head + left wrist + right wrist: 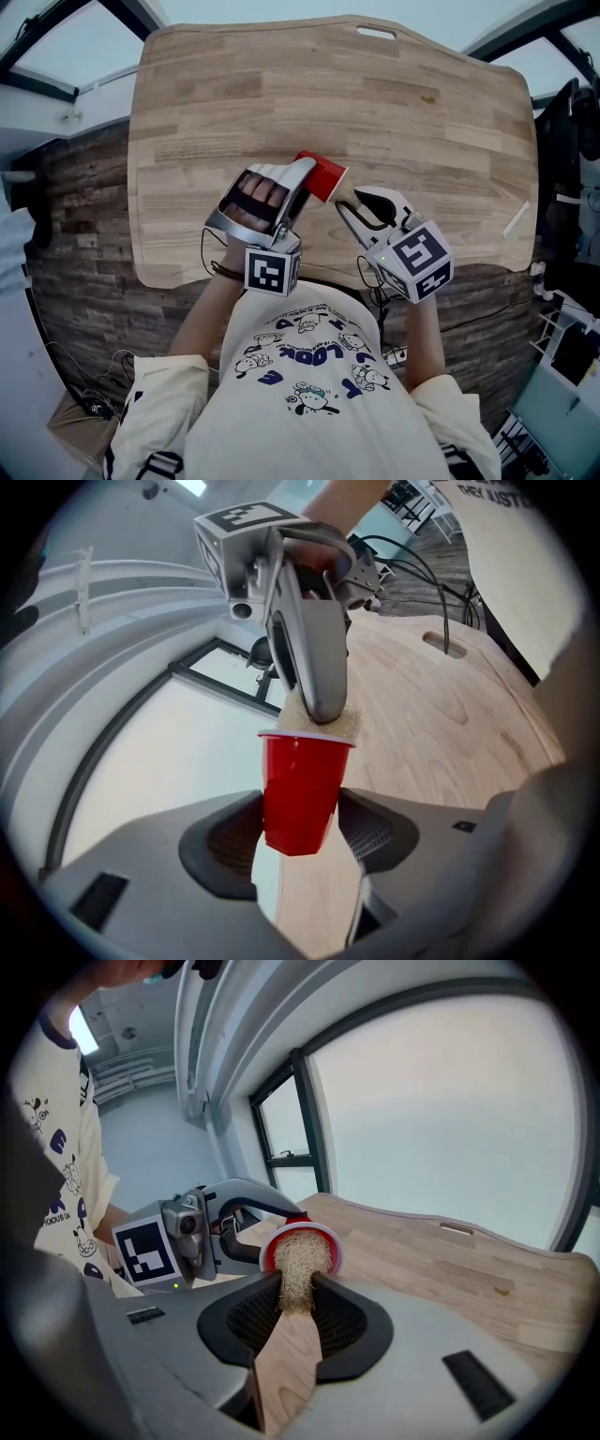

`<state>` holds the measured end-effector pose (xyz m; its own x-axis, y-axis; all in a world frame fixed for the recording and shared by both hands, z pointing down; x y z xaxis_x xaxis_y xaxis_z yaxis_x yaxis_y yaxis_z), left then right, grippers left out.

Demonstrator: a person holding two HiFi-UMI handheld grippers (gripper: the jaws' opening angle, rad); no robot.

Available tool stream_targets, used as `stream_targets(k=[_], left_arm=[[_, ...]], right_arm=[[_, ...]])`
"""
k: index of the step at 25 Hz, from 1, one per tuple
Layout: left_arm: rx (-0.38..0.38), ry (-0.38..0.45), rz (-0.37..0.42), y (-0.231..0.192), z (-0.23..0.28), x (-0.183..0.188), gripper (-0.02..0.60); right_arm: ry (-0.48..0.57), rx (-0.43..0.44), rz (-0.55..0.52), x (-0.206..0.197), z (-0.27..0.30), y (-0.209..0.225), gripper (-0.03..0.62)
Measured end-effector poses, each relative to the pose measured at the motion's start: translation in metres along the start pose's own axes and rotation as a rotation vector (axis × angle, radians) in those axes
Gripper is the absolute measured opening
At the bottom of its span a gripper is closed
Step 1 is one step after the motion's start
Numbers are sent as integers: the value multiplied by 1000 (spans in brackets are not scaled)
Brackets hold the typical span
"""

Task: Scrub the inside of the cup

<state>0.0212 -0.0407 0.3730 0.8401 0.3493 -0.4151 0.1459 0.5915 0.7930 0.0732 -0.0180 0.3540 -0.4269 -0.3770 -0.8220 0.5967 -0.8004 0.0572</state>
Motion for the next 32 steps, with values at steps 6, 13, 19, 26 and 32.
stream_targets(k=[6, 13, 19, 26, 32], left_arm=[[-12, 2, 13, 2, -3, 1, 273], [-150, 32, -64, 20, -4, 4, 273], [-249, 43, -118, 33, -7, 7, 273], [-347, 43, -185, 39, -9, 6, 273], [-415, 43, -242, 42, -9, 6, 273]], right_arm=[[-8, 8, -22, -1, 0, -2, 92], [-80, 22, -130, -9, 2, -10, 91], [-126, 43, -223, -16, 2, -18, 91], [-163, 36, -333, -20, 2, -24, 91], [-190, 22, -437, -20, 1, -27, 91]])
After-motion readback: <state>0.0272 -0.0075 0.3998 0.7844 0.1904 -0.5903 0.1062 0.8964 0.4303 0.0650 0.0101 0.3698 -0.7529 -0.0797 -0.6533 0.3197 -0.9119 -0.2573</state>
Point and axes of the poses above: the fingertips, and each gripper's own axes: z forward along the fingers, y to its right, x out of its top, the point moved 2 cm from there along -z, backward along the fingers, and after that the axes turned 10 degrees about -z, right-handed, at the moved point
